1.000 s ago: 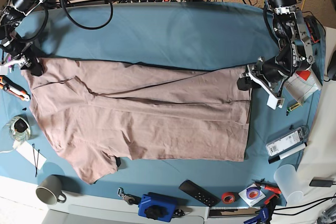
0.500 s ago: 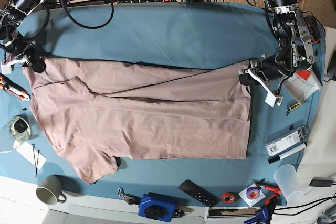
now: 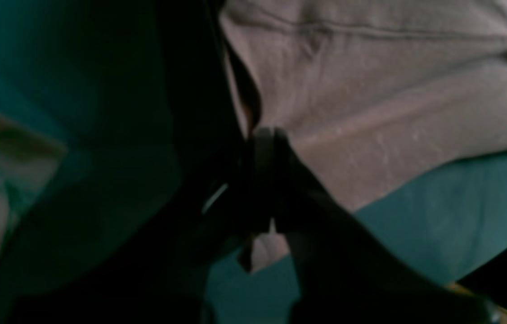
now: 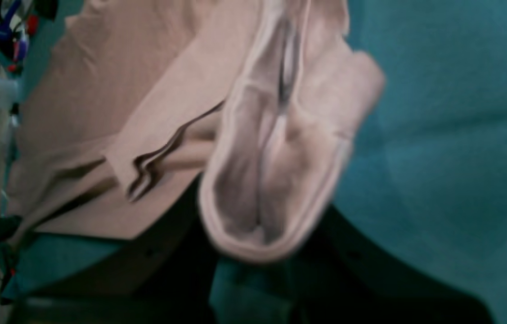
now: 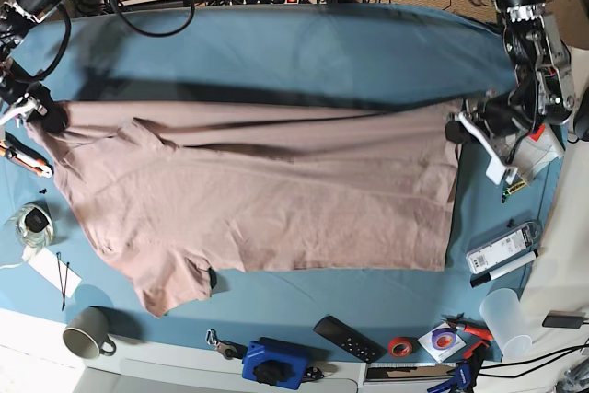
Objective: Fold the T-shirt properly
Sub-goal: 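Lift and fold the shirt over again with both grippers toward the collar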
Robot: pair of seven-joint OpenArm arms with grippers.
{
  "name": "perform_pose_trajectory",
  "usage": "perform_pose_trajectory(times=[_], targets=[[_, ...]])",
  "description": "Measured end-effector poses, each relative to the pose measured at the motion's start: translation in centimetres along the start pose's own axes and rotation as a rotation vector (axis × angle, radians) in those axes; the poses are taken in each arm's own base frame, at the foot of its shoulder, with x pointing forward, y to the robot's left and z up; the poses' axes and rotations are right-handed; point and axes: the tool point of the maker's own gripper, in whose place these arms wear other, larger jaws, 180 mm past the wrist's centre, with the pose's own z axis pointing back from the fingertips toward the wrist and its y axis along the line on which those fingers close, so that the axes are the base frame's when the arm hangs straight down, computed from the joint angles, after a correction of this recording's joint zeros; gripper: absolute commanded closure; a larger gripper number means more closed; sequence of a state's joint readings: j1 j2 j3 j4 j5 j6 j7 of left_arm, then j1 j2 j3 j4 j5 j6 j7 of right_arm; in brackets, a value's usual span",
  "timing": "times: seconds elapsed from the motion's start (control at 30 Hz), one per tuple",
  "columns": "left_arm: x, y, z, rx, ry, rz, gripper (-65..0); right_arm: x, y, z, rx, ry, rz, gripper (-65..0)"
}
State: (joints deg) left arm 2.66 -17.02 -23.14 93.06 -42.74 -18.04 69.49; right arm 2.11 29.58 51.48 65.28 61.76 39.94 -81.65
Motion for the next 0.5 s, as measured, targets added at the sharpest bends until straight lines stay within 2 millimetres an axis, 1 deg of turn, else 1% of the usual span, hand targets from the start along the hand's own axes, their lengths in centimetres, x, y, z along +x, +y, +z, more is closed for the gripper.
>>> perform_pose_trajectory(times=[0.07,0.13,0.27,0.37,0.5], targets=[[-1.1,-0.4,0.5,0.004,0.013,-0.017,0.0,0.1,-0.1,0.7,-0.013,0.002,0.021,0.0],[-2.0,-0.9,1.2,0.01,0.018,-0.042,0.0,-0.3,-0.3,1.2,-0.029,0.015,0.038,0.0],[-3.8,-1.3,2.7,0.057,0.029,-0.1,0.0,-2.1,-1.0,2.0,-0.052,0.059,0.034,0.0],[-4.5,-1.5,3.9,0.083,0.02,-0.126,0.0,-3.2,-1.0,2.6,-0.035,0.065,0.019,0.0],[-5.6,-0.7,5.4,0.109,0.013,-0.102,0.0,-4.9,-1.3,3.3,-0.034,0.092,-0.003,0.0]])
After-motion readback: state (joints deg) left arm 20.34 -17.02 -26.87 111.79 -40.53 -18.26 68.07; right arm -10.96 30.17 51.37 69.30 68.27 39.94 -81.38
